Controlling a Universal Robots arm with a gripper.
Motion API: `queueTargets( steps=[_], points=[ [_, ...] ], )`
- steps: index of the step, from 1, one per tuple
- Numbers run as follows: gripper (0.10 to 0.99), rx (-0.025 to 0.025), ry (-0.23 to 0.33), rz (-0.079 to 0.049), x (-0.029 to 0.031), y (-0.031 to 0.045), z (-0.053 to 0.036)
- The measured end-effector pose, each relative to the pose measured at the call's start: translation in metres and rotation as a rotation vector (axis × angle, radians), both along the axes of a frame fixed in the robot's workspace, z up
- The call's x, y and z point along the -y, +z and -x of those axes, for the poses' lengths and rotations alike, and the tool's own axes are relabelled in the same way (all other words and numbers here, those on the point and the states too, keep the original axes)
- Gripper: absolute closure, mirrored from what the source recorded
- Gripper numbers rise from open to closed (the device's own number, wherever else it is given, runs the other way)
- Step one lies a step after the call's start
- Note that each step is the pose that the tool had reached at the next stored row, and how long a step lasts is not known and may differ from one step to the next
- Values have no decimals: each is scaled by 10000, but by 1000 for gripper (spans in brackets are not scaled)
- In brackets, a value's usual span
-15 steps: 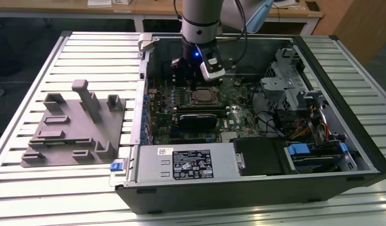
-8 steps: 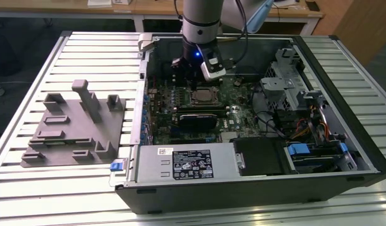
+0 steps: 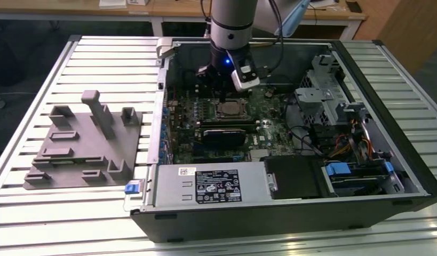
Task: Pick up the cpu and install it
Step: 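Close the cpu cover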
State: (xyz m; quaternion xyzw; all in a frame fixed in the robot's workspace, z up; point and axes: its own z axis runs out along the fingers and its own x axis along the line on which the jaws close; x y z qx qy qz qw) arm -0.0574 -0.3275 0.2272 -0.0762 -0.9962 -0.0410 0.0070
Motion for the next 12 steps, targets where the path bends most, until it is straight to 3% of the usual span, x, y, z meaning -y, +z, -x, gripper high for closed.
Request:
queueTargets(
  steps=[12],
  points=[
    [980, 0, -1, 0, 0, 0, -149]
  ],
)
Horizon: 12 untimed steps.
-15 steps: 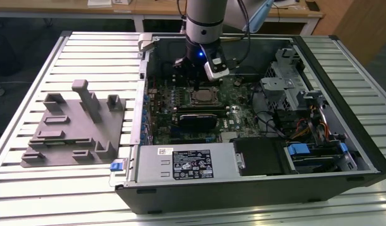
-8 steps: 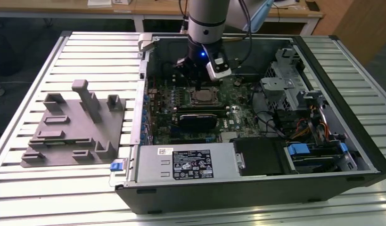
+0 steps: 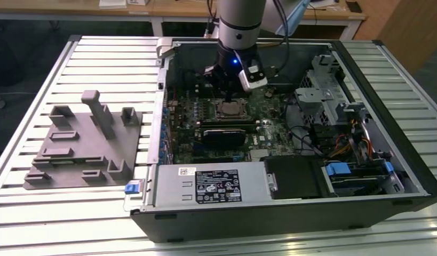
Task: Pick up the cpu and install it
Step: 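Close the cpu cover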
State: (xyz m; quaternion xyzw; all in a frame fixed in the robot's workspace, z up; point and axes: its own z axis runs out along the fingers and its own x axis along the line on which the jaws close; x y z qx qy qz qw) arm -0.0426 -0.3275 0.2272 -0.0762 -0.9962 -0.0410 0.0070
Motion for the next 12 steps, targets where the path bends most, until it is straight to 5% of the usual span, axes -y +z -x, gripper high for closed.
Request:
queueTargets(
  steps=[12],
  points=[
    [980, 0, 0, 1, 0, 0, -161]
  ],
)
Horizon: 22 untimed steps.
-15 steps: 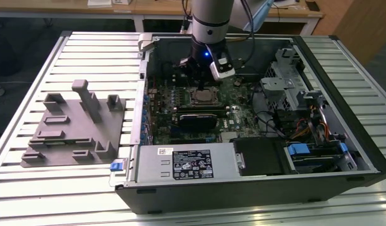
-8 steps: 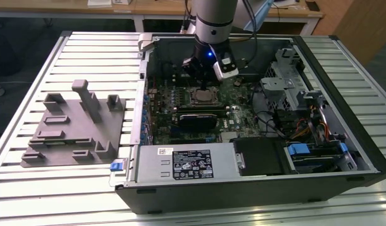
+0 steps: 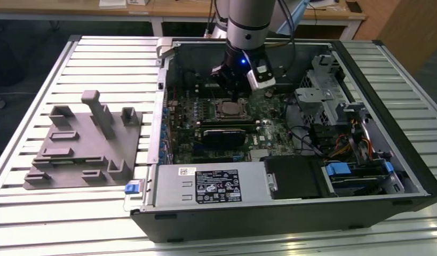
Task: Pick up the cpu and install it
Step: 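Close the cpu cover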
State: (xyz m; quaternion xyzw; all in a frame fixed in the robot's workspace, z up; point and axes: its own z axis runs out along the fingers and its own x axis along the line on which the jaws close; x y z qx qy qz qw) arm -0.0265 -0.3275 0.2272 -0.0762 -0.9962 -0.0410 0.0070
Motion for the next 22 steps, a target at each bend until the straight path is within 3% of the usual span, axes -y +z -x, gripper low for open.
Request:
queueTargets(
  steps=[8, 13, 22],
  points=[
    [980, 0, 1, -1, 0, 0, -100],
    [980, -1, -1, 3, 0, 8, -105],
    [980, 1, 0, -1, 0, 193, -106]
  ],
)
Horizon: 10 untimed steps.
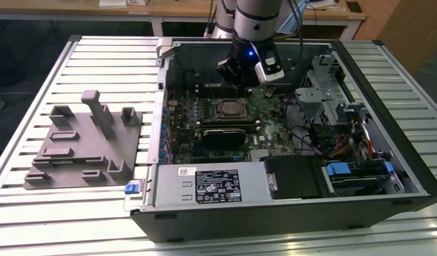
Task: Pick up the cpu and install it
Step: 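Close the cpu cover, then install the first cpu locking lever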
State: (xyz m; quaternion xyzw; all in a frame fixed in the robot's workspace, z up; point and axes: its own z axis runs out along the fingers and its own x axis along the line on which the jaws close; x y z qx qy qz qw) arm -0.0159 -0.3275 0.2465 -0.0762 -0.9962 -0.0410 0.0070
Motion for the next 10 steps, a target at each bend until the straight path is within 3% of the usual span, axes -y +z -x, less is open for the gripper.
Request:
queueTargets(
  steps=[10],
  points=[
    [980, 0, 0, 1, 0, 25, 0]
  ],
)
